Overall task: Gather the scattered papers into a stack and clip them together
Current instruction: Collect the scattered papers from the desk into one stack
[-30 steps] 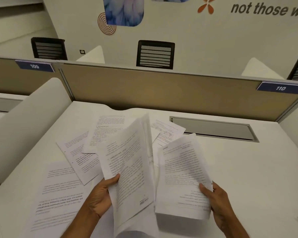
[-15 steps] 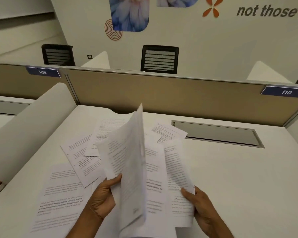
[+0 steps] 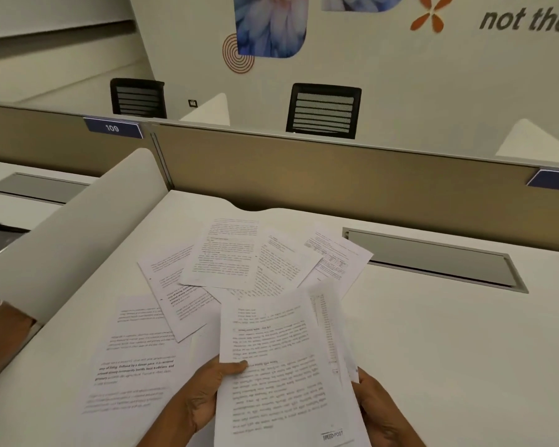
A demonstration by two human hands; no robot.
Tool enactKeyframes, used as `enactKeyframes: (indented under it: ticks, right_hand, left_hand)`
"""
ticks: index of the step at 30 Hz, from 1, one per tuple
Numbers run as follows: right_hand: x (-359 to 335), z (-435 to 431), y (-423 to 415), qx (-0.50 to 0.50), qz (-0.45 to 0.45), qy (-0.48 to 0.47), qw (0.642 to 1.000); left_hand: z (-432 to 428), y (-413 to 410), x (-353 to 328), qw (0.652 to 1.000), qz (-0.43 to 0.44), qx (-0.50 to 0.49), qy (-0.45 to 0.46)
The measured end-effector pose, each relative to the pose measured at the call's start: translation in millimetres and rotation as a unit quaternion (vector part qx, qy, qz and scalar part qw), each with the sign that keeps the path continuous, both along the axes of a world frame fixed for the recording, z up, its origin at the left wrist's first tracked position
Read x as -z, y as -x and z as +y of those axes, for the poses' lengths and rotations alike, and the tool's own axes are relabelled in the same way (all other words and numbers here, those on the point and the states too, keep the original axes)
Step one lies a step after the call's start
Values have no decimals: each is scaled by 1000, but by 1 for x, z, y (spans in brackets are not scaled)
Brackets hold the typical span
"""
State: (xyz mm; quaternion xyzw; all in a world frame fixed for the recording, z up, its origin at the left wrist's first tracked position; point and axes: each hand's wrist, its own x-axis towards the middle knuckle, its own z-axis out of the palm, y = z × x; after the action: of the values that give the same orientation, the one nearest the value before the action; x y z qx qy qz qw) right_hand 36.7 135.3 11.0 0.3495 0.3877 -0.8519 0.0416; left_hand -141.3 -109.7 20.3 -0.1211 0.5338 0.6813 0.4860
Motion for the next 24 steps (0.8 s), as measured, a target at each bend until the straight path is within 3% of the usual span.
enactKeyframes:
  ticks: [5, 10, 17, 24]
  right_hand:
    - [-1, -9, 8, -30, -32, -8, 999]
    - [-6, 2, 9, -19, -82, 27, 996]
    - [-30, -14, 30, -189, -12, -103, 976]
    - [-42, -31, 58, -198, 5, -167, 966]
  left_hand:
    - [-3, -9, 7, 1000, -18, 6, -9]
    - [-10, -7, 0, 999, 21, 30, 2]
    - [-11, -8, -3, 999, 9, 31, -5]
    - [-20, 11, -14, 998, 63, 20, -15]
